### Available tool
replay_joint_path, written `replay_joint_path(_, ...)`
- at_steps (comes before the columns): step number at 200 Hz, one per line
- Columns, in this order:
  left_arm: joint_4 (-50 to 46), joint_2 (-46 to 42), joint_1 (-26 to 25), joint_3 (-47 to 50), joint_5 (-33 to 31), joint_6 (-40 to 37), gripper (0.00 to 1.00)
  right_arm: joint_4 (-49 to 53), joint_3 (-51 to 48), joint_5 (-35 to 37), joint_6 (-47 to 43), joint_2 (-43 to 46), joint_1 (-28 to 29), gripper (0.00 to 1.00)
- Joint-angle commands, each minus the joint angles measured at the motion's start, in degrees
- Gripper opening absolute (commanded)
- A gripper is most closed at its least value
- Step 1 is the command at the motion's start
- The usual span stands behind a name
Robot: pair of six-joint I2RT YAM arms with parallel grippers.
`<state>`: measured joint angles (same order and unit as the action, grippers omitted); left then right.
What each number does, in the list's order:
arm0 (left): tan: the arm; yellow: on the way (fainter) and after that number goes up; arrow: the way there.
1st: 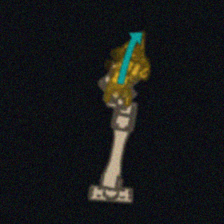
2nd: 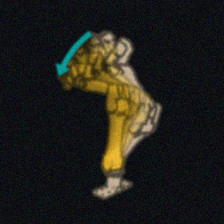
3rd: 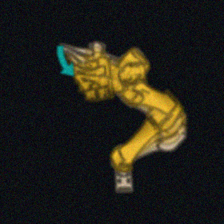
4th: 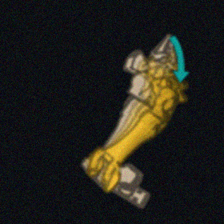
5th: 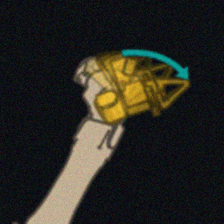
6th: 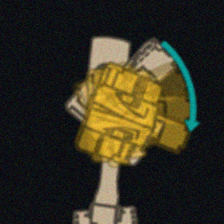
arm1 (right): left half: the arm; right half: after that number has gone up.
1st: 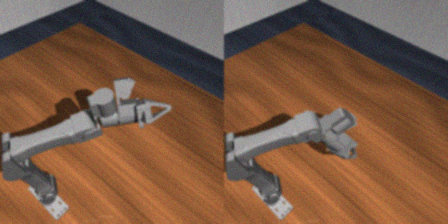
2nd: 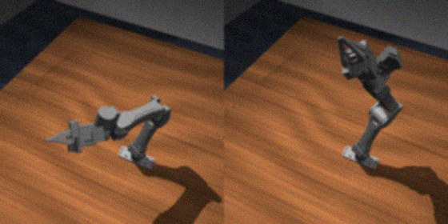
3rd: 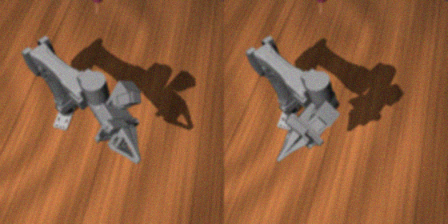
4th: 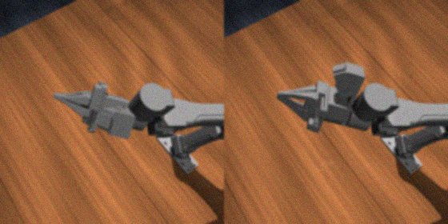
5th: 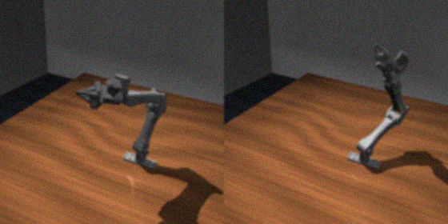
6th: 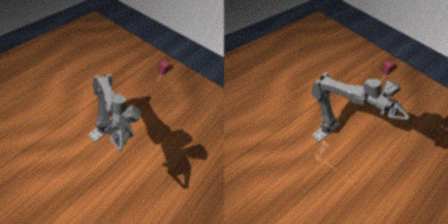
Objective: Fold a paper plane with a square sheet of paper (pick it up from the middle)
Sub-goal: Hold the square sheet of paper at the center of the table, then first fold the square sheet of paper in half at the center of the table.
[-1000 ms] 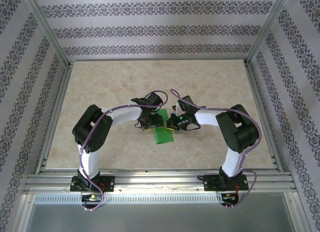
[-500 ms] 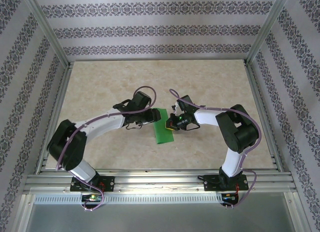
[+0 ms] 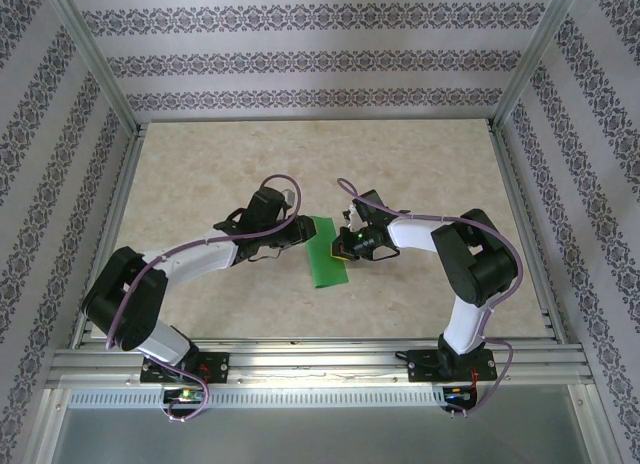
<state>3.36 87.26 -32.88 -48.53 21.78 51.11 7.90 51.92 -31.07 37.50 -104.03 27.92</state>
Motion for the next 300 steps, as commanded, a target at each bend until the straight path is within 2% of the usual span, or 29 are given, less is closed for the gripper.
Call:
replay_joint_path(1, 7.01, -0.1, 0.54, 0.98, 3.14, 1.27, 0.23, 7.75, -1.64, 6.81, -0.85, -2.03, 0.37, 0.0)
replay_joint_path(39, 10.8, 3.89, 0.63, -0.12, 9.38, 1.92, 0.14, 7.67, -1.91, 6.99, -0.75, -1.86, 0.38, 0.0)
replay_joint_path(73, 11.86, 7.53, 0.63, 0.12, 9.64, 4.59, 0.0, 7.94, -2.0, 7.25, -0.76, -1.62, 0.37, 0.0)
replay_joint_path(150, 8.69, 11.07, 0.72, 1.59, 7.71, 3.66, 0.0, 8.11, -2.35, 7.61, -0.42, -1.18, 0.38, 0.0)
replay_joint_path(242, 10.85, 15.54, 0.72, 6.97, 6.01, 3.39, 0.0, 8.28, -2.61, 8.06, -0.05, -1.0, 0.38, 0.0)
replay_joint_path(274, 7.42, 14.98, 0.7, 7.59, 4.0, 1.93, 0.0, 8.45, -2.77, 8.22, -0.05, -1.01, 0.38, 0.0)
replay_joint_path(300, 5.16, 11.57, 0.72, 5.06, 4.9, 1.38, 0.0, 8.45, -2.88, 8.61, 0.12, -0.72, 0.38, 0.0)
